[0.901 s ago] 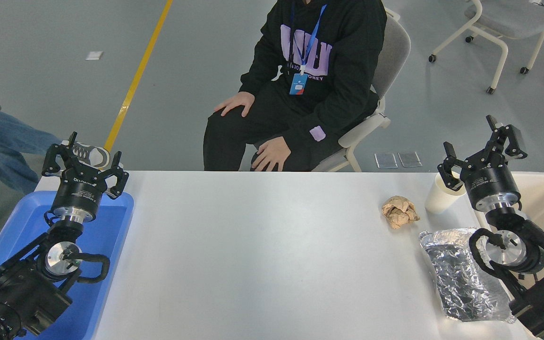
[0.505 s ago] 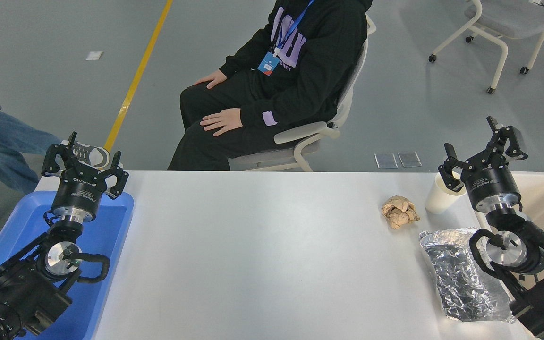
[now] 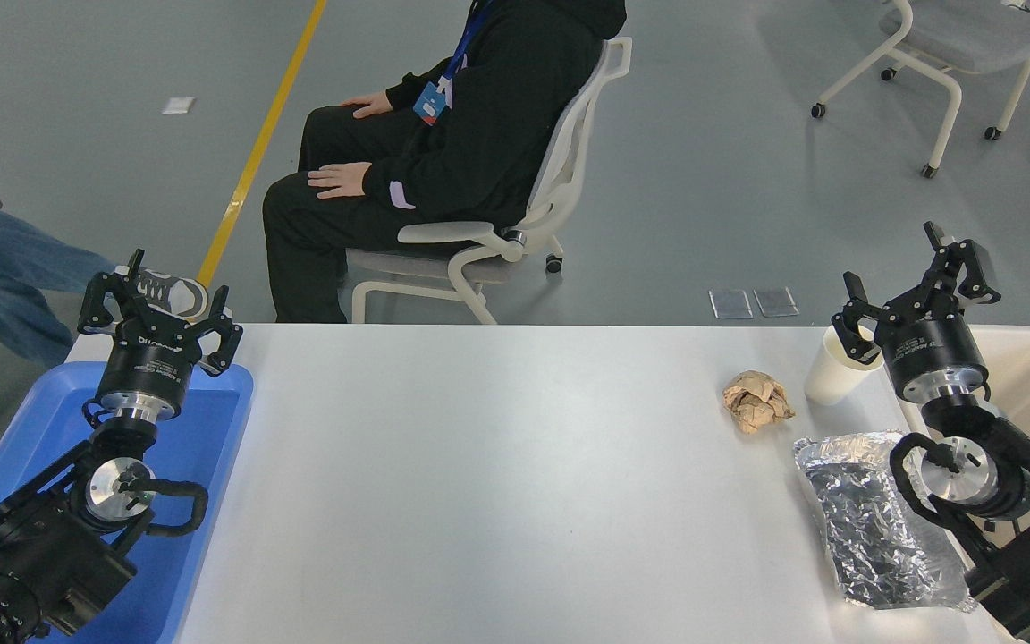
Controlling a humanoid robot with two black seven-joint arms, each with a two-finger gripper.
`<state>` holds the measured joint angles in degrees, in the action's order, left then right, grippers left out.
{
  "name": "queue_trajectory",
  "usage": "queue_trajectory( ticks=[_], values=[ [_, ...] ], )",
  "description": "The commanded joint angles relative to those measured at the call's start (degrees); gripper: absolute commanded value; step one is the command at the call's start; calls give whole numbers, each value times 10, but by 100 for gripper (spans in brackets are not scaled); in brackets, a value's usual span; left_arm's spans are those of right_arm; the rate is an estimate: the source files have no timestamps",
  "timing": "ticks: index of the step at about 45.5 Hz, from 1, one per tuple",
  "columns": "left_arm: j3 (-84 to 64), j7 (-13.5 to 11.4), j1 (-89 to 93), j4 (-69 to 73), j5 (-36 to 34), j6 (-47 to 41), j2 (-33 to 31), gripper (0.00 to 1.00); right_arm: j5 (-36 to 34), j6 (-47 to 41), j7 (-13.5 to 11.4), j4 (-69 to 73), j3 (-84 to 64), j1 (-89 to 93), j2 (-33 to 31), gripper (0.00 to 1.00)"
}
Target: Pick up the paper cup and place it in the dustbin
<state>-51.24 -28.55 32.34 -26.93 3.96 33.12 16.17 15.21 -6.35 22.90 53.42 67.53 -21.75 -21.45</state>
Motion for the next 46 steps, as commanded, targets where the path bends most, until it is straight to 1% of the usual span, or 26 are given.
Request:
queue_trajectory(
  ticks=[1, 9, 13, 16, 19, 22, 25, 32, 34, 40, 46],
  values=[
    [0, 0, 0, 0, 0, 0, 0, 99, 0, -1, 0, 6, -1, 3, -18, 100],
    [0, 0, 0, 0, 0, 0, 0, 99, 1, 0, -1, -2, -6, 4, -19, 100],
    [0, 0, 0, 0, 0, 0, 0, 99, 0, 1, -1, -3, -37, -2, -27, 100],
    [0, 0, 0, 0, 0, 0, 0, 99, -1, 3, -1, -2, -88, -7, -49, 100],
    [0, 0, 0, 0, 0, 0, 0, 99, -2, 2, -1, -2, -142, -28, -84, 100],
    [0, 0, 0, 0, 0, 0, 0, 99, -10, 0, -1, -5, -224, -55, -136, 100],
    [0, 0, 0, 0, 0, 0, 0, 99, -37, -2, -1, -5, -320, -102, -174, 100],
    [0, 0, 1, 0, 0, 1, 0, 99, -149, -7, -1, -2, -550, -218, -209, 100],
    [0, 0, 1, -1, 0, 1, 0, 99, -163, -7, -1, -2, -632, -261, -231, 100],
    [0, 0, 1, -1, 0, 1, 0, 99, -178, -5, -1, -6, -868, -407, -242, 100],
    [0, 0, 1, -1, 0, 2, 0, 99, -182, -9, -1, -2, -1054, -537, -235, 100]
  ],
)
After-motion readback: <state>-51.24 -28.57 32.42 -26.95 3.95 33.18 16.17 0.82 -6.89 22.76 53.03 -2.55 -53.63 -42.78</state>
